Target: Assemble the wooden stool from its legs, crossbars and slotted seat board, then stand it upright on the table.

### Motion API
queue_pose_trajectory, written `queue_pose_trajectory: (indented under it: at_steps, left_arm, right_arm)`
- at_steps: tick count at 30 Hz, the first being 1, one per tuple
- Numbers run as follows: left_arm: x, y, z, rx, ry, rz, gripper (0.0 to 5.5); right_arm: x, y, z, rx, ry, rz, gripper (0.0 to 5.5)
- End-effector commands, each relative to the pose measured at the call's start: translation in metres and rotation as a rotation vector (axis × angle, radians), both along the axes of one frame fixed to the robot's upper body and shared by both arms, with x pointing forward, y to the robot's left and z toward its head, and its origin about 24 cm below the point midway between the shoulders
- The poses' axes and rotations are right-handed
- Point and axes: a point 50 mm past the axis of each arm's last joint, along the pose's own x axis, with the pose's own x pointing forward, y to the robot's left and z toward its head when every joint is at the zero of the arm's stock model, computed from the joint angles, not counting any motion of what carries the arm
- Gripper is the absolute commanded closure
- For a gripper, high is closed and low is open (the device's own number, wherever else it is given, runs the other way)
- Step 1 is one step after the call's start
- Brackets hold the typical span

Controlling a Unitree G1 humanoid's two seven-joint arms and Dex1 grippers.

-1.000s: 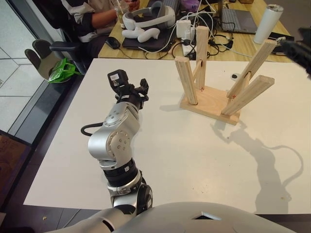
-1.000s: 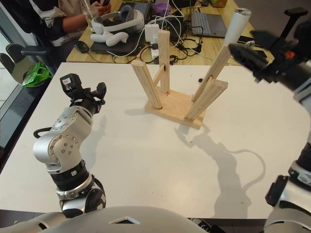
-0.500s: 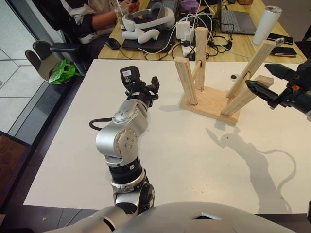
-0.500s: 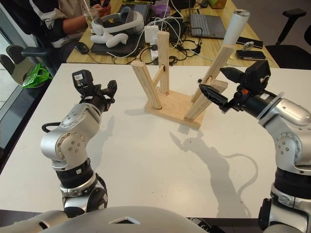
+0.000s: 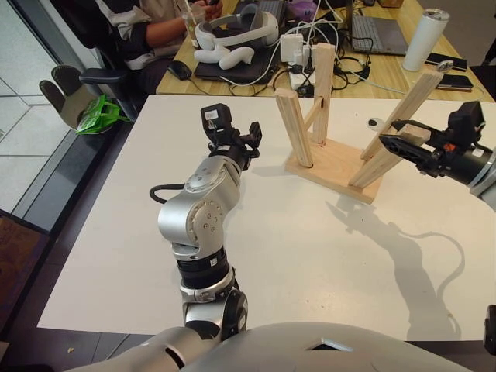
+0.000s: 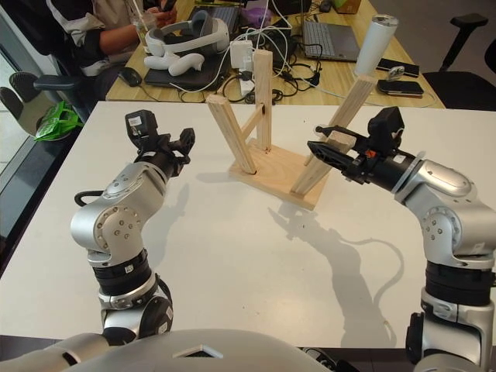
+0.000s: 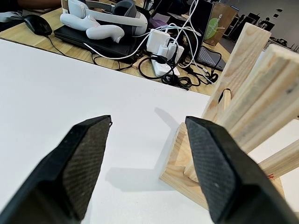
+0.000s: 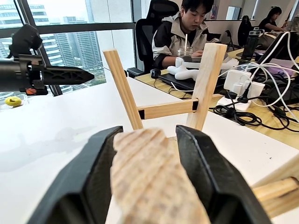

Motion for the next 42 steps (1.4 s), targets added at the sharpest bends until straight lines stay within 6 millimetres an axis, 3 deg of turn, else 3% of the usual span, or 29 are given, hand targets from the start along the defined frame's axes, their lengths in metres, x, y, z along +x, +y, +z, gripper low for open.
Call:
queue_pose_trajectory:
  at_steps: [1, 10, 16, 23, 27, 30, 33, 39, 42]
  left_arm:
    - [0.004, 0.002, 0.003, 0.01, -0.005, 0.002, 2.55]
    - [0.011, 0.01, 0.009, 0.028, -0.026, 0.018, 2.55]
    - [0.015, 0.008, 0.011, 0.042, -0.032, -0.01, 2.55]
    - [0.017, 0.013, 0.008, 0.089, -0.025, -0.064, 2.55]
    - [0.002, 0.015, 0.009, 0.081, -0.074, -0.364, 2.55]
    - [-0.013, 0.034, -0.002, 0.198, -0.045, -0.568, 2.55]
    - [-0.018, 0.054, -0.011, 0.31, -0.004, -0.644, 2.55]
    - [-0.029, 0.065, -0.013, 0.341, -0.019, -0.747, 2.55]
    - [-0.032, 0.073, -0.019, 0.36, -0.004, -0.776, 2.55]
  right_arm:
    - [0.0, 0.009, -0.002, 0.0, 0.012, 0.052, 4.08]
    - [-0.005, 0.031, -0.009, 0.062, 0.095, 0.248, 4.27]
    - [0.02, 0.042, -0.007, 0.166, 0.112, 0.289, 4.27]
    - [0.044, 0.033, -0.003, 0.139, 0.106, 0.319, 4.27]
    - [0.053, 0.021, 0.002, 0.118, 0.103, 0.32, 4.3]
    - [0.047, 0.017, 0.002, 0.133, 0.118, 0.344, 4.31]
    - [0.034, 0.016, 0.001, 0.154, 0.136, 0.379, 4.31]
    - [-0.003, 0.018, -0.007, 0.159, 0.194, 0.458, 4.31]
    - [-0.007, 0.019, -0.015, 0.101, 0.151, 0.401, 4.31]
